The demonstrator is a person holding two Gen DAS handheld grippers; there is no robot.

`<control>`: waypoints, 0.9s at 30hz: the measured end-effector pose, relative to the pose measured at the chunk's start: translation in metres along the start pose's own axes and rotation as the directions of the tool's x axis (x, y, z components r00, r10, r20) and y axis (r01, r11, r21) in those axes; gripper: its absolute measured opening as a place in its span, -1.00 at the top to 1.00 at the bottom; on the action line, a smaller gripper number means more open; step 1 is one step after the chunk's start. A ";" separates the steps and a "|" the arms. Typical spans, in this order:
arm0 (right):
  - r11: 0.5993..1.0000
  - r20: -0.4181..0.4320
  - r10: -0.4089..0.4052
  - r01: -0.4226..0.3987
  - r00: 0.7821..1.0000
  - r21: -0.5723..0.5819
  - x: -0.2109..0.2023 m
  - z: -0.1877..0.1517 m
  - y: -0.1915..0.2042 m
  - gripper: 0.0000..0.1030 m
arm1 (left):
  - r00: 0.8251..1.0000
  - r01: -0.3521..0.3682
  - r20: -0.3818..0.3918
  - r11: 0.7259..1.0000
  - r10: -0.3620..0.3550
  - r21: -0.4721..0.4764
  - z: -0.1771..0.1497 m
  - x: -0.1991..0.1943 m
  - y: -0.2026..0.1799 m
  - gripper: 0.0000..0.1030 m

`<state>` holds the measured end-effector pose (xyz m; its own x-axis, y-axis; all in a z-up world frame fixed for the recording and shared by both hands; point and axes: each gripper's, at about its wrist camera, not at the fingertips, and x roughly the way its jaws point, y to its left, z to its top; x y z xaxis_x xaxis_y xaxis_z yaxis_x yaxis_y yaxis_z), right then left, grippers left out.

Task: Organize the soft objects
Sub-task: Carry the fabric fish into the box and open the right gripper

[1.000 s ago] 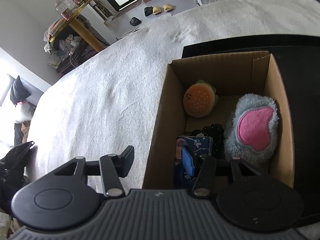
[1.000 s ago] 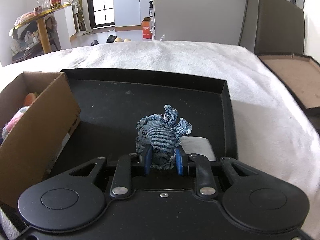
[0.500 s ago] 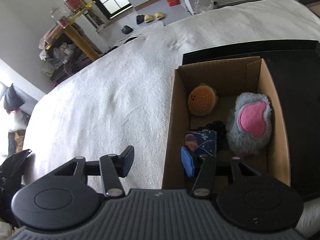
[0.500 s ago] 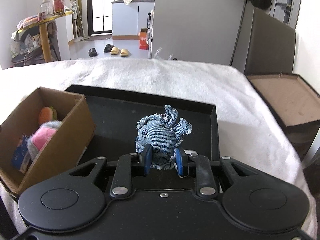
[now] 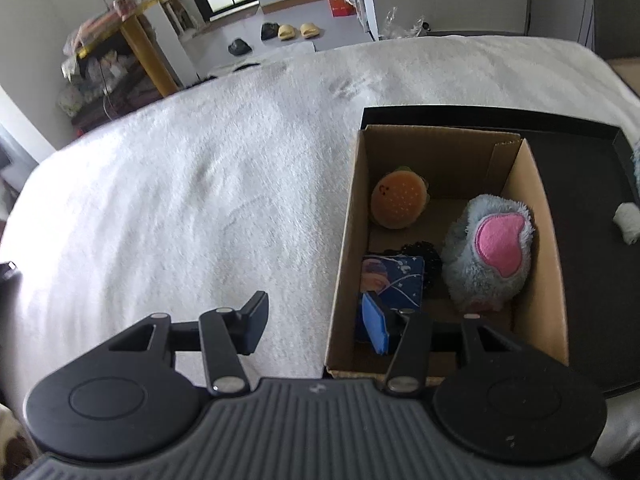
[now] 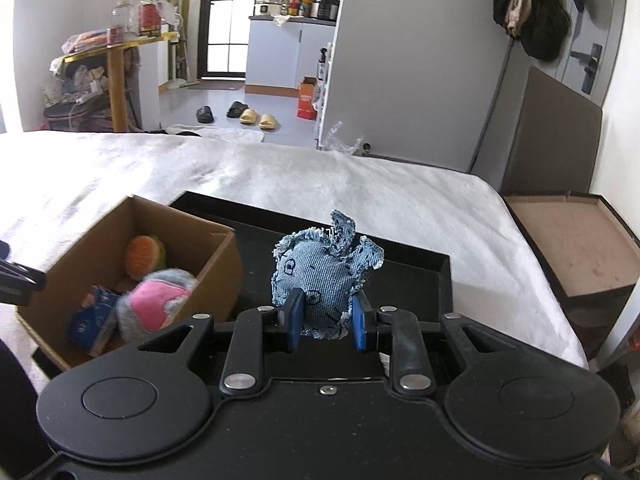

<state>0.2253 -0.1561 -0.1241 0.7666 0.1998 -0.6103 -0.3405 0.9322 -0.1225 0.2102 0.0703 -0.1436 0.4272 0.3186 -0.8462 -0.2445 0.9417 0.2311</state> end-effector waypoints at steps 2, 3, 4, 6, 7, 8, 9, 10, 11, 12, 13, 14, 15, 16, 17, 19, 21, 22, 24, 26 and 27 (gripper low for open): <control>1.000 0.006 0.009 -0.008 1.000 -0.013 -0.004 0.003 0.008 0.51 | 1.000 0.026 -0.007 0.999 -0.027 -0.023 0.000 0.002 0.005 0.03; 1.000 0.008 0.014 -0.014 1.000 -0.023 -0.005 0.004 0.012 0.51 | 0.999 0.038 -0.008 0.999 -0.038 -0.034 -0.001 0.003 0.008 0.03; 0.999 0.009 0.017 -0.017 1.000 -0.032 -0.005 0.006 0.017 0.51 | 0.999 0.047 -0.008 0.998 -0.047 -0.043 -0.001 0.003 0.011 0.03; 0.999 0.007 0.025 -0.024 1.000 -0.041 -0.005 0.009 0.024 0.51 | 0.998 0.060 0.000 0.997 -0.060 -0.056 -0.002 0.004 0.015 0.03; 0.999 0.007 0.029 -0.028 1.000 -0.045 -0.007 0.010 0.028 0.51 | 0.998 0.069 0.005 0.996 -0.068 -0.059 -0.003 0.004 0.016 0.03; 0.998 0.007 0.032 -0.032 0.999 -0.051 -0.007 0.012 0.032 0.51 | 0.997 0.076 0.006 0.995 -0.076 -0.059 -0.003 0.004 0.016 0.03; 0.998 0.007 0.032 -0.032 0.999 -0.061 -0.006 0.014 0.037 0.51 | 0.996 0.084 0.005 0.995 -0.084 -0.058 -0.003 0.006 0.017 0.03; 0.997 0.007 0.033 -0.032 0.999 -0.068 -0.006 0.015 0.040 0.51 | 0.996 0.093 0.002 0.994 -0.093 -0.058 -0.003 0.007 0.018 0.03; 0.997 0.007 0.034 -0.033 0.999 -0.074 -0.007 0.015 0.044 0.51 | 0.995 0.101 -0.001 0.993 -0.101 -0.060 -0.003 0.009 0.019 0.03; 0.996 0.007 0.035 -0.035 0.999 -0.079 -0.006 0.017 0.047 0.51 | 0.994 0.110 -0.005 0.992 -0.110 -0.064 -0.003 0.010 0.020 0.03; 0.996 0.006 0.036 -0.035 0.999 -0.084 -0.005 0.019 0.051 0.51 | 0.993 0.114 -0.006 0.991 -0.115 -0.069 -0.003 0.011 0.021 0.03; 0.995 0.005 0.037 -0.037 0.999 -0.089 -0.004 0.020 0.054 0.51 | 0.993 0.117 -0.007 0.990 -0.117 -0.074 -0.003 0.013 0.022 0.04; 0.995 0.004 0.041 -0.040 0.999 -0.096 -0.002 0.021 0.059 0.50 | 0.993 0.117 -0.005 0.990 -0.118 -0.074 -0.004 0.013 0.023 0.04; 0.994 0.003 0.044 -0.044 0.999 -0.101 -0.003 0.021 0.064 0.50 | 0.993 0.117 -0.002 0.991 -0.118 -0.070 -0.004 0.014 0.022 0.04; 0.993 0.001 0.050 -0.049 0.999 -0.107 -0.002 0.022 0.068 0.50 | 0.993 0.118 0.000 0.991 -0.119 -0.065 -0.004 0.015 0.021 0.04; 0.991 -0.004 0.058 -0.058 0.998 -0.124 0.000 0.024 0.077 0.50 | 0.992 0.123 -0.002 0.991 -0.123 -0.059 -0.005 0.018 0.022 0.05; 0.987 -0.007 0.068 -0.068 0.998 -0.143 0.002 0.026 0.087 0.50 | 0.991 0.136 -0.008 0.989 -0.137 -0.065 -0.005 0.021 0.024 0.10; 0.986 -0.010 0.073 -0.073 0.997 -0.151 0.004 0.027 0.091 0.50 | 0.990 0.142 -0.013 0.987 -0.144 -0.069 -0.004 0.023 0.025 0.10; 0.982 -0.014 0.080 -0.081 0.997 -0.169 0.007 0.030 0.100 0.50 | 0.988 0.154 -0.016 0.985 -0.155 -0.075 -0.004 0.026 0.027 0.10; 0.979 -0.016 0.080 -0.082 0.997 -0.187 0.011 0.033 0.107 0.49 | 0.986 0.165 -0.018 0.983 -0.167 -0.074 -0.004 0.029 0.028 0.13; 0.977 -0.015 0.079 -0.081 0.997 -0.196 0.013 0.035 0.110 0.49 | 0.984 0.173 -0.019 0.982 -0.175 -0.074 -0.004 0.030 0.028 0.14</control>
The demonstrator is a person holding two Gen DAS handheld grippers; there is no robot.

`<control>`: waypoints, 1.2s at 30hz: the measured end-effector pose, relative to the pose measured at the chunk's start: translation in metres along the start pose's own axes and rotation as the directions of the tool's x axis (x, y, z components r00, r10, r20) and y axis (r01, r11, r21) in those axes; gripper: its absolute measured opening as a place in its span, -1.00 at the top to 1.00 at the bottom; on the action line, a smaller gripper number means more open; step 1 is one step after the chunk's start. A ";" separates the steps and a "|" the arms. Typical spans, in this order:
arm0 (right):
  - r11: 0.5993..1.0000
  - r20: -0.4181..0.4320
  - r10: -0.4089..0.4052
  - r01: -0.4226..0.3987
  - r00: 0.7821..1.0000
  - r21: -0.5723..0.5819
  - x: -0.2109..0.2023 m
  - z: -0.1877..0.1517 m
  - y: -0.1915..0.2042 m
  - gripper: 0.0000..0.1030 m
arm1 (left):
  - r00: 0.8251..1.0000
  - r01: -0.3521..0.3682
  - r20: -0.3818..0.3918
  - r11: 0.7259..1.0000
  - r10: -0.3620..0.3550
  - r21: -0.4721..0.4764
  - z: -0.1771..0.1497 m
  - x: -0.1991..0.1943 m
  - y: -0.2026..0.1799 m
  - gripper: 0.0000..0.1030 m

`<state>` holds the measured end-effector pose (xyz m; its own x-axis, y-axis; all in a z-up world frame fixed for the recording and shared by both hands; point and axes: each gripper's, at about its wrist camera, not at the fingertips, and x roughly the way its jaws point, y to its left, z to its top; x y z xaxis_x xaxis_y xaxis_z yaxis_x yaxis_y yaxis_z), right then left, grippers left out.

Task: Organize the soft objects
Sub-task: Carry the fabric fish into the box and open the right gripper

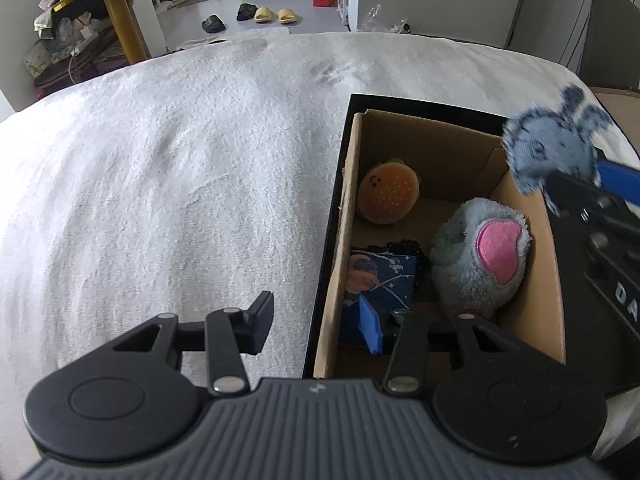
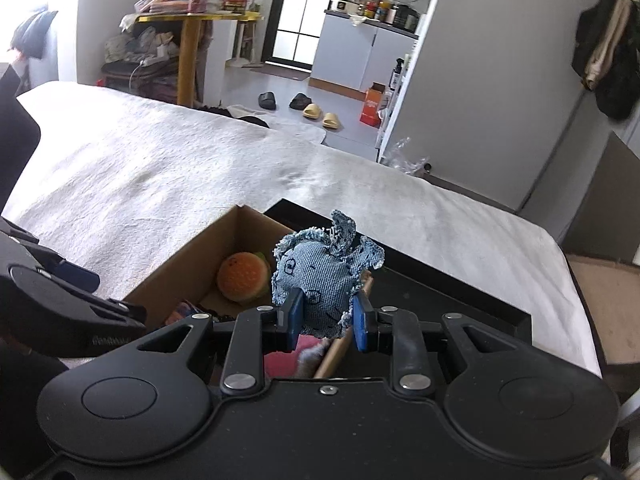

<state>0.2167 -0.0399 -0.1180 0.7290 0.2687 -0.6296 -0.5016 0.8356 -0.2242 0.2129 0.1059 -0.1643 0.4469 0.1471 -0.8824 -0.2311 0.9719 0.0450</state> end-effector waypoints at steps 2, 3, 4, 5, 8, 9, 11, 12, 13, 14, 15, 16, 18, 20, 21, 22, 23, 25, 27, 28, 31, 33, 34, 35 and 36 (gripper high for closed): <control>1.000 0.004 -0.003 0.003 1.000 -0.010 0.003 0.004 0.003 0.49 | 1.000 0.014 -0.003 1.000 -0.014 -0.007 0.000 0.002 0.002 0.20; 1.000 0.008 -0.007 0.007 1.000 -0.012 0.004 0.007 0.005 0.49 | 1.000 0.019 -0.009 1.000 -0.019 -0.010 0.000 0.003 0.003 0.23; 1.000 0.012 -0.010 0.011 1.000 -0.011 0.004 0.007 0.005 0.49 | 1.000 0.023 -0.017 1.000 -0.023 -0.011 0.000 0.005 0.003 0.33; 1.000 0.016 -0.013 0.013 1.000 -0.009 0.005 0.010 0.005 0.49 | 0.999 0.028 -0.029 1.000 -0.028 -0.009 0.001 0.008 0.003 0.45; 1.000 0.031 -0.012 0.012 0.999 -0.001 0.009 0.013 0.007 0.38 | 0.997 0.040 -0.060 0.999 -0.040 -0.005 0.001 0.013 0.004 0.74; 1.000 0.042 -0.009 0.009 0.999 -0.001 0.009 0.013 0.008 0.33 | 0.997 0.049 -0.065 0.999 -0.050 -0.008 0.001 0.014 0.004 0.78; 1.000 0.026 -0.025 0.026 0.999 -0.013 0.012 0.012 0.011 0.02 | 0.997 0.053 -0.063 0.999 -0.053 -0.009 0.001 0.014 0.004 0.83; 1.000 0.022 -0.025 0.025 0.999 -0.018 0.012 0.010 0.013 0.02 | 0.997 0.048 -0.057 0.999 -0.049 -0.006 0.001 0.013 0.003 0.83; 1.000 0.018 -0.022 0.022 1.000 -0.017 0.012 0.009 0.014 0.02 | 0.997 0.047 -0.054 0.999 -0.047 -0.004 0.000 0.012 0.003 0.83; 1.000 0.012 -0.018 0.018 1.000 -0.015 0.011 0.008 0.014 0.02 | 0.998 0.048 -0.050 0.999 -0.048 -0.004 0.000 0.012 0.002 0.83; 1.000 0.007 -0.015 0.015 1.000 -0.016 0.010 0.006 0.014 0.02 | 0.998 0.049 -0.046 0.999 -0.050 -0.006 0.000 0.011 0.003 0.83; 1.000 0.003 -0.015 0.015 1.000 -0.020 0.009 0.005 0.015 0.02 | 0.998 0.051 -0.041 0.999 -0.052 -0.010 0.000 0.009 0.003 0.83; 0.999 -0.004 -0.021 0.021 1.000 -0.031 0.007 0.001 0.016 0.02 | 0.998 0.052 -0.035 0.999 -0.052 -0.011 -0.001 0.007 0.004 0.83; 0.999 -0.012 -0.024 0.024 1.000 -0.032 0.005 -0.003 0.016 0.02 | 0.998 0.046 -0.034 0.999 -0.047 -0.007 0.000 0.007 0.003 0.83; 0.999 -0.019 -0.025 0.025 0.999 -0.028 0.004 -0.005 0.014 0.02 | 0.998 0.044 -0.035 0.999 -0.044 -0.005 0.000 0.007 0.002 0.83; 0.999 -0.024 -0.027 0.027 0.999 -0.024 0.004 -0.007 0.013 0.02 | 0.999 0.039 -0.035 0.999 -0.039 0.000 0.000 0.006 0.002 0.83; 0.999 -0.028 -0.029 0.029 0.999 -0.018 0.004 -0.008 0.011 0.02 | 0.999 0.033 -0.034 0.999 -0.032 0.006 0.000 0.005 0.000 0.83; 0.999 -0.035 -0.035 0.034 0.999 -0.011 0.003 -0.011 0.008 0.02 | 1.000 0.015 -0.023 1.000 -0.014 0.024 -0.001 0.003 -0.003 0.82; 0.999 -0.038 -0.044 0.043 0.998 -0.013 0.001 -0.015 0.005 0.02 | 1.000 -0.006 0.008 0.999 0.006 0.049 -0.003 -0.003 -0.008 0.81; 0.999 -0.039 -0.049 0.049 0.998 -0.013 0.000 -0.016 0.004 0.02 | 1.000 -0.015 0.019 0.998 0.014 0.054 -0.003 -0.005 -0.009 0.80; 0.998 -0.043 -0.058 0.059 0.997 0.007 -0.001 -0.021 -0.006 0.02 | 0.999 -0.033 0.022 0.997 0.032 0.064 -0.003 -0.007 -0.012 0.78; 0.998 -0.046 -0.061 0.063 0.997 0.029 -0.002 -0.024 -0.013 0.02 | 0.999 -0.044 0.020 0.997 0.043 0.064 -0.002 -0.008 -0.013 0.76; 0.997 -0.047 -0.062 0.064 0.997 0.039 -0.003 -0.026 -0.017 0.01 | 0.999 -0.051 0.020 0.997 0.050 0.065 -0.002 -0.009 -0.014 0.76; 0.997 -0.048 -0.064 0.066 0.997 0.046 -0.003 -0.029 -0.020 -0.01 | 0.998 -0.060 0.021 0.996 0.058 0.069 -0.002 -0.009 -0.015 0.75; 0.996 -0.048 -0.067 0.069 0.997 0.052 -0.004 -0.031 -0.023 -0.02 | 0.997 -0.070 0.022 0.995 0.068 0.073 -0.002 -0.010 -0.017 0.75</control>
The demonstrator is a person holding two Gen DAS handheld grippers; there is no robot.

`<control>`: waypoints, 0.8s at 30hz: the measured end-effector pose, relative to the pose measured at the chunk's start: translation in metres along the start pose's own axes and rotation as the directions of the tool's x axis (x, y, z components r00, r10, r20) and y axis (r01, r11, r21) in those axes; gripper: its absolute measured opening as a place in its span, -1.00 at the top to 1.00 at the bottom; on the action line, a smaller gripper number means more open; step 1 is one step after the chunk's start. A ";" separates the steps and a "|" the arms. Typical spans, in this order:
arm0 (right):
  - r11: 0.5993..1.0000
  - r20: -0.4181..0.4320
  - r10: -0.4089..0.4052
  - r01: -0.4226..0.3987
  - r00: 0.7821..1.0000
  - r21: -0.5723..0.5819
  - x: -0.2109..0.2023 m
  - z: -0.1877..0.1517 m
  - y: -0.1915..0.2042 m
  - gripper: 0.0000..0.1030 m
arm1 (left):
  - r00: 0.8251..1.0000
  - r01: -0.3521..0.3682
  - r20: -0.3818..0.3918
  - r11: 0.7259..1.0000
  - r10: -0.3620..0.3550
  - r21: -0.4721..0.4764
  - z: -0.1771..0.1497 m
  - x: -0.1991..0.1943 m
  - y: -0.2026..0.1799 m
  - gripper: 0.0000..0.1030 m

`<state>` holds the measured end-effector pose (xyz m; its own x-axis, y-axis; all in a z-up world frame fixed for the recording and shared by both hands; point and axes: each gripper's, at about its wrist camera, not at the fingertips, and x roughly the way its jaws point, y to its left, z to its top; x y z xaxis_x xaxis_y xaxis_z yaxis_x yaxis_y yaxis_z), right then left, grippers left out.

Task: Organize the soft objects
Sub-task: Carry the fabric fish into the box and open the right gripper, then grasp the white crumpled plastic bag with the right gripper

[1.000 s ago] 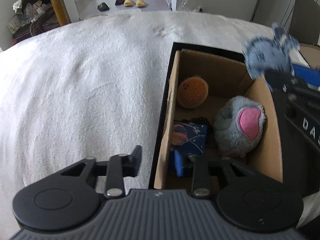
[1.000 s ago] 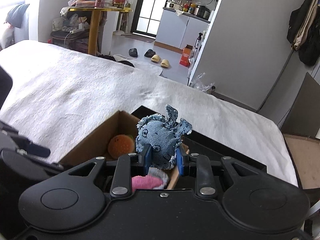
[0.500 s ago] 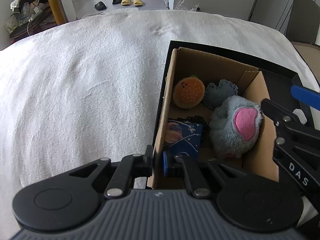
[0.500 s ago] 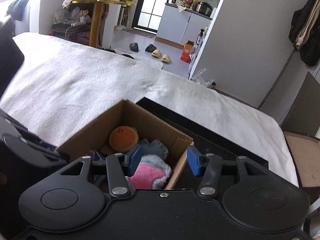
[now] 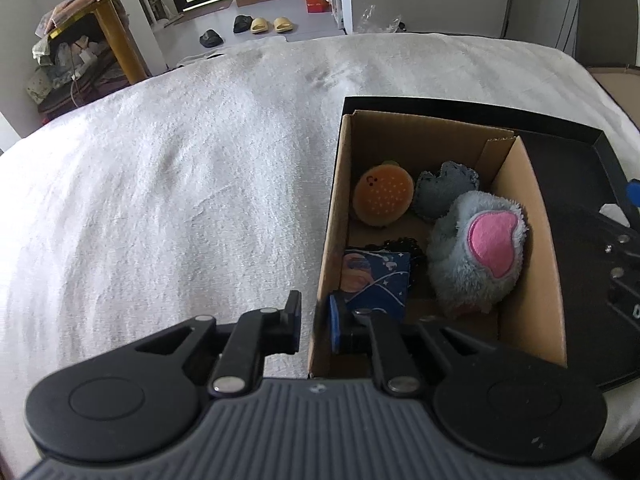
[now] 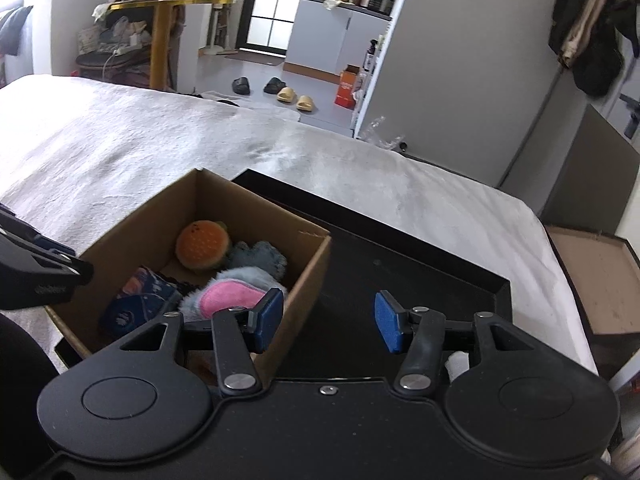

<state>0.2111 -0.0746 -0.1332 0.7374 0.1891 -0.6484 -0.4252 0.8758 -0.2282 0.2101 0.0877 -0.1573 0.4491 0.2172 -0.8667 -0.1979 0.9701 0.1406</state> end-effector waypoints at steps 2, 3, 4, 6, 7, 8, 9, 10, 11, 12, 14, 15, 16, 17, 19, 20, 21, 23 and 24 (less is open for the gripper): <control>1.000 0.000 -0.003 0.003 1.000 0.016 0.000 -0.004 -0.007 -0.07 | 1.000 -0.031 0.005 0.999 0.031 0.016 0.000 -0.002 -0.004 0.67; 1.000 0.001 -0.002 0.002 1.000 0.026 0.000 -0.006 -0.011 -0.08 | 0.999 -0.051 0.010 0.998 0.051 0.024 0.000 -0.003 -0.007 0.64; 0.999 0.001 -0.002 0.002 1.000 0.034 0.001 -0.008 -0.013 -0.08 | 0.998 -0.069 0.014 0.997 0.069 0.029 -0.001 -0.004 -0.009 0.58; 0.999 0.000 -0.003 0.003 1.000 0.052 0.002 -0.011 -0.020 -0.09 | 0.994 -0.107 0.028 0.993 0.106 0.040 -0.001 -0.007 -0.013 0.49; 0.998 -0.001 -0.003 0.003 1.000 0.060 0.003 -0.013 -0.023 -0.09 | 0.991 -0.128 0.035 0.991 0.127 0.048 -0.001 -0.008 -0.015 0.43; 0.998 -0.001 -0.002 0.002 1.000 0.065 0.003 -0.014 -0.026 -0.11 | 0.989 -0.147 0.041 0.987 0.145 0.058 -0.001 -0.009 -0.018 0.38; 0.998 0.000 -0.002 0.002 1.000 0.070 0.003 -0.016 -0.029 -0.12 | 0.986 -0.166 0.047 0.984 0.163 0.071 -0.001 -0.009 -0.021 0.36; 0.997 0.001 -0.002 0.002 1.000 0.077 0.003 -0.019 -0.033 -0.12 | 0.983 -0.180 0.050 0.980 0.177 0.081 0.000 -0.009 -0.024 0.32; 0.996 0.001 -0.002 0.002 1.000 0.084 0.003 -0.021 -0.036 -0.13 | 0.980 -0.193 0.053 0.977 0.189 0.092 0.000 -0.009 -0.027 0.30; 0.996 0.001 0.000 0.000 1.000 0.093 0.004 -0.022 -0.040 -0.13 | 0.978 -0.207 0.055 0.973 0.202 0.104 0.000 -0.009 -0.030 0.29; 0.994 0.000 0.001 -0.001 1.000 0.110 0.005 -0.027 -0.048 -0.13 | 0.973 -0.227 0.059 0.967 0.222 0.117 0.001 -0.009 -0.034 0.28; 0.993 -0.001 0.002 -0.002 1.000 0.117 0.006 -0.029 -0.052 -0.13 | 0.970 -0.240 0.061 0.963 0.234 0.121 0.001 -0.009 -0.036 0.28; 0.992 -0.001 0.003 -0.002 1.000 0.125 0.007 -0.031 -0.055 -0.13 | 0.967 -0.254 0.064 0.959 0.248 0.126 0.001 -0.009 -0.038 0.28; 0.991 -0.002 0.004 -0.003 1.000 0.132 0.008 -0.032 -0.059 -0.14 | 0.964 -0.266 0.068 0.955 0.259 0.132 0.001 -0.009 -0.040 0.28; 0.989 -0.002 0.005 -0.005 1.000 0.145 0.010 -0.037 -0.066 -0.16 | 0.960 -0.278 0.074 0.950 0.270 0.141 0.001 -0.009 -0.043 0.28; 0.988 -0.002 0.007 -0.006 1.000 0.153 0.011 -0.039 -0.070 -0.20 | 0.960 -0.280 0.075 0.949 0.271 0.143 0.001 -0.010 -0.044 0.28; 0.987 -0.002 0.007 -0.007 1.000 0.162 0.012 -0.041 -0.074 -0.23 | 0.959 -0.281 0.075 0.949 0.273 0.143 0.001 -0.011 -0.045 0.28; 0.984 0.001 0.005 -0.005 1.000 0.176 0.015 -0.045 -0.082 -0.37 | 0.958 -0.285 0.068 0.948 0.278 0.140 0.002 -0.012 -0.045 0.28; 0.983 0.003 0.004 -0.004 1.000 0.183 0.017 -0.048 -0.086 -0.41 | 0.958 -0.287 0.060 0.948 0.281 0.141 0.003 -0.012 -0.045 0.28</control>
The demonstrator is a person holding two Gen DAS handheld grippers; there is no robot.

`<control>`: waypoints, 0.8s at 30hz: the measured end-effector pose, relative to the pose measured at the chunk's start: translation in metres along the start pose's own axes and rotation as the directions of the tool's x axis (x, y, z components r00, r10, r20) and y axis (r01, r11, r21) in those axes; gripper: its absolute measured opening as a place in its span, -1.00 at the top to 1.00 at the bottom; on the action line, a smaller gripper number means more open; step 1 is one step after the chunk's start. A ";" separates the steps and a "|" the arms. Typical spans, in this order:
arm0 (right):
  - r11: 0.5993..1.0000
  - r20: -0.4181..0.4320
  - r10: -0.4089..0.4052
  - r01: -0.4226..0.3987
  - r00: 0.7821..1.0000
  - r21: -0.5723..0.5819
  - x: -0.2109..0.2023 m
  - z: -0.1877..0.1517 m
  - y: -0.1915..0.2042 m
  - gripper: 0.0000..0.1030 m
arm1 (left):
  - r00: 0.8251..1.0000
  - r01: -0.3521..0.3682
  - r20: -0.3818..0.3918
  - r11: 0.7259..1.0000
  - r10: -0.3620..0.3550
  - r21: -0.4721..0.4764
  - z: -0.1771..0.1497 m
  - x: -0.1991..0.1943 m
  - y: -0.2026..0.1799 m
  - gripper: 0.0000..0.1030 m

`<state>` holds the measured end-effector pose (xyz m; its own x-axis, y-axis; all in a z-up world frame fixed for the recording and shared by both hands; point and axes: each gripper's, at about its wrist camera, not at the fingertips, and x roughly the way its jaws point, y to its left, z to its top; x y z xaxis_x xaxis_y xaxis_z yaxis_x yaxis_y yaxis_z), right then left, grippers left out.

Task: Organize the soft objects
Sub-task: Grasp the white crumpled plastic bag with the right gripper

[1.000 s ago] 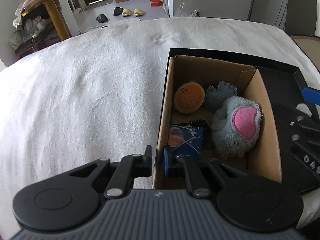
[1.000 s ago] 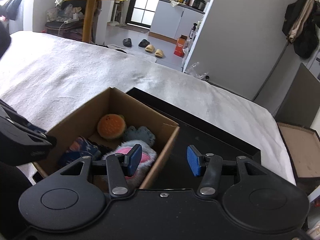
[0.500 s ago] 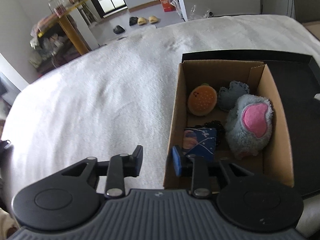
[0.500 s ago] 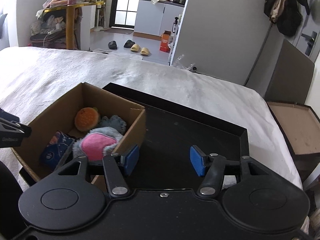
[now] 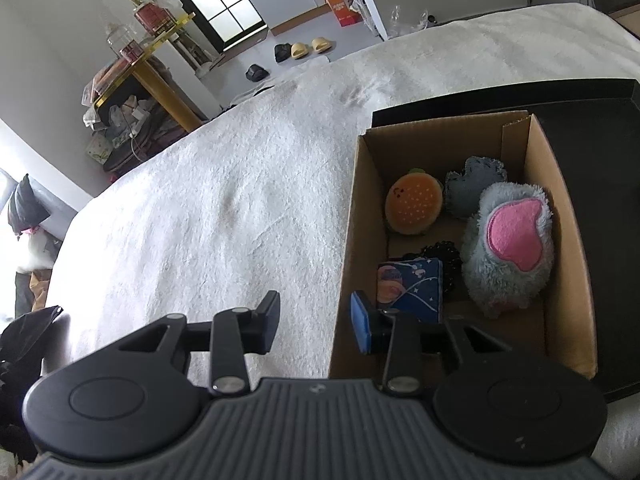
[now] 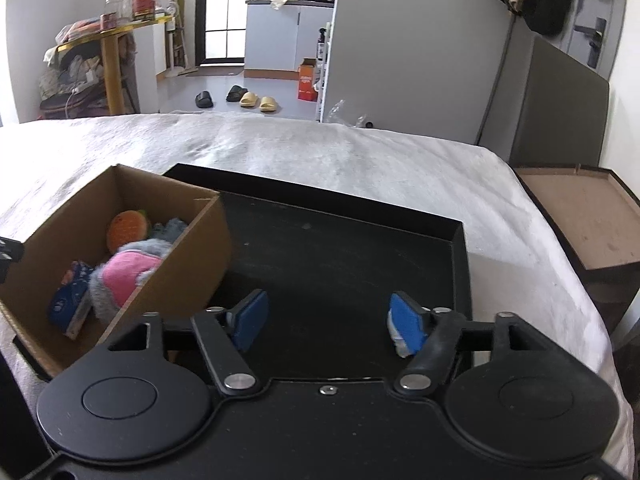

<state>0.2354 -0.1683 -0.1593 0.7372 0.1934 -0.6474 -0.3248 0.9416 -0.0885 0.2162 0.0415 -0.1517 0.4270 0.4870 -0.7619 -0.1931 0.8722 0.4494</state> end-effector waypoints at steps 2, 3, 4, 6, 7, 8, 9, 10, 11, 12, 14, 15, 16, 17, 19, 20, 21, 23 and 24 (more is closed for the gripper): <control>1.000 0.000 -0.004 0.004 1.000 0.021 0.004 -0.002 -0.008 -0.49 | 1.000 0.002 -0.017 1.000 -0.001 0.014 0.003 -0.001 -0.003 0.27; 0.999 -0.001 -0.001 0.001 1.000 0.035 0.005 -0.002 -0.013 -0.50 | 1.000 -0.001 -0.021 1.000 0.001 0.021 0.005 -0.002 -0.004 0.27; 0.999 -0.002 0.004 -0.004 1.000 0.047 0.007 -0.003 -0.017 -0.51 | 1.000 -0.004 -0.019 1.000 0.004 0.027 0.008 -0.003 -0.006 0.27; 0.998 -0.005 0.003 -0.003 1.000 0.063 0.014 -0.006 -0.024 -0.54 | 1.000 -0.007 -0.003 1.000 0.007 0.027 0.013 -0.008 -0.008 0.23; 0.998 -0.004 -0.004 0.004 1.000 0.069 0.017 -0.008 -0.027 -0.58 | 1.000 -0.009 0.004 1.000 0.009 0.026 0.015 -0.009 -0.010 0.14; 0.997 -0.002 -0.009 0.009 1.000 0.075 0.019 -0.010 -0.030 -0.59 | 1.000 -0.012 0.007 1.000 0.012 0.028 0.017 -0.010 -0.013 0.07; 0.996 -0.001 -0.011 0.011 1.000 0.086 0.022 -0.013 -0.033 -0.59 | 1.000 -0.019 0.008 0.999 0.018 0.036 0.020 -0.010 -0.017 0.05; 0.995 -0.002 -0.011 0.011 1.000 0.100 0.027 -0.016 -0.038 -0.59 | 1.000 -0.026 0.010 0.999 0.026 0.046 0.022 -0.010 -0.021 0.04; 0.993 -0.004 -0.013 0.013 1.000 0.115 0.031 -0.018 -0.042 -0.58 | 0.999 -0.035 0.015 0.998 0.034 0.059 0.024 -0.010 -0.025 0.02; 0.991 -0.007 -0.017 0.017 1.000 0.131 0.034 -0.021 -0.046 -0.56 | 0.999 -0.045 0.021 0.996 0.043 0.076 0.026 -0.011 -0.031 0.02; 0.988 -0.015 -0.026 0.028 1.000 0.149 0.042 -0.025 -0.052 -0.48 | 0.998 -0.055 0.020 0.994 0.053 0.098 0.029 -0.010 -0.039 0.00; 0.988 -0.016 -0.032 0.035 0.999 0.150 0.045 -0.026 -0.055 -0.47 | 0.998 -0.054 0.015 0.993 0.053 0.105 0.030 -0.009 -0.042 0.00; 0.988 -0.016 -0.040 0.042 0.999 0.149 0.048 -0.027 -0.057 -0.46 | 0.998 -0.056 0.009 0.993 0.055 0.108 0.032 -0.008 -0.046 0.00; 0.988 -0.017 -0.045 0.047 0.999 0.148 0.051 -0.027 -0.058 -0.45 | 0.998 -0.058 0.004 0.992 0.057 0.111 0.034 -0.008 -0.050 0.00; 0.987 -0.022 -0.050 0.053 0.999 0.152 0.056 -0.029 -0.061 -0.44 | 0.998 -0.057 0.004 0.991 0.057 0.124 0.037 -0.008 -0.057 0.00; 0.986 -0.026 -0.051 0.055 0.998 0.155 0.059 -0.030 -0.063 -0.44 | 0.998 -0.057 0.006 0.989 0.057 0.134 0.039 -0.008 -0.062 0.00; 0.986 -0.030 -0.051 0.055 0.998 0.156 0.063 -0.031 -0.064 -0.44 | 0.998 -0.058 0.008 0.988 0.058 0.143 0.040 -0.009 -0.065 0.00; 0.987 -0.038 -0.048 0.054 0.998 0.152 0.068 -0.034 -0.065 -0.43 | 0.999 -0.054 0.005 0.987 0.054 0.152 0.043 -0.008 -0.072 -0.01; 0.987 -0.044 -0.044 0.051 0.998 0.152 0.072 -0.036 -0.066 -0.43 | 0.999 -0.051 0.000 0.987 0.052 0.151 0.044 -0.007 -0.074 -0.01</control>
<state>0.2885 -0.2263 -0.2269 0.7239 0.1389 -0.6758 -0.1929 0.9812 -0.0050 0.2663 -0.0291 -0.1589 0.4168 0.5313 -0.7375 -0.0787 0.8294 0.5530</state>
